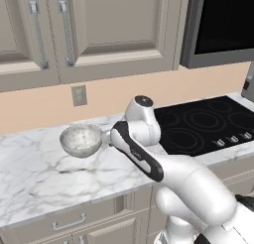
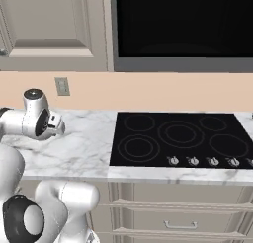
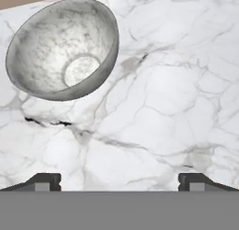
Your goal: Pick the cup and bowl from the counter and place them on the counter next to the sink.
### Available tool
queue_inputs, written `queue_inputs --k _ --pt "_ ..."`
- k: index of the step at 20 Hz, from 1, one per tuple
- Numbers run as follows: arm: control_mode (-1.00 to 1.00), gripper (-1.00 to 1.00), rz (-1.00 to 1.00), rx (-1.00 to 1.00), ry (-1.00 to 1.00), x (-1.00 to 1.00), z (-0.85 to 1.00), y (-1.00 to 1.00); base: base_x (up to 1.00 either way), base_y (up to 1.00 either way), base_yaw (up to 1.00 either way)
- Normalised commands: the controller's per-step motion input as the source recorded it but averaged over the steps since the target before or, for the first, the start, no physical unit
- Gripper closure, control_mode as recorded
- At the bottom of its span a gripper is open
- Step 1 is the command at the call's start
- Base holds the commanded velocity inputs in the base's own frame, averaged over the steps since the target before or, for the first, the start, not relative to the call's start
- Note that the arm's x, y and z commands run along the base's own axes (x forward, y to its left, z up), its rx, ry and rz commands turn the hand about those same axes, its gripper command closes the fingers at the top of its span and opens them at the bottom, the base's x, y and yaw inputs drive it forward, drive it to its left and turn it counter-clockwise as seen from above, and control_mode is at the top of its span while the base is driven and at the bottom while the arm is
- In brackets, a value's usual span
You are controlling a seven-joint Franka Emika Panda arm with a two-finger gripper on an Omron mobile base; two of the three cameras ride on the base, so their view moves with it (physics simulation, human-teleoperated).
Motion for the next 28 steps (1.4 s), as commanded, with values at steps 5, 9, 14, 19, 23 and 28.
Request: queue_inputs --k 5,9,14,19,23,28 --pt "-1.0 -1.0 -0.05 0.0 0.0 0.62 0.01 0.15 0.0 0.0 0.0" --pt "-1.0 -1.0 -0.04 0.0 0.0 0.65 0.0 0.06 0.0 0.0 0.0" --pt "-1.0 -1.0 -0.05 0.0 0.01 0.5 0.0 0.12 0.0 0.0 0.0" --pt "-1.0 -1.0 -0.07 0.0 0.07 0.36 -0.14 0.18 0.0 0.0 0.0" --pt "-1.0 -1.0 -0.06 0.0 0.05 0.21 -0.23 0.21 0.0 0.0 0.0" --pt "-1.0 -1.0 -0.05 0.0 0.03 0.04 -0.24 0.14 0.0 0.0 0.0"
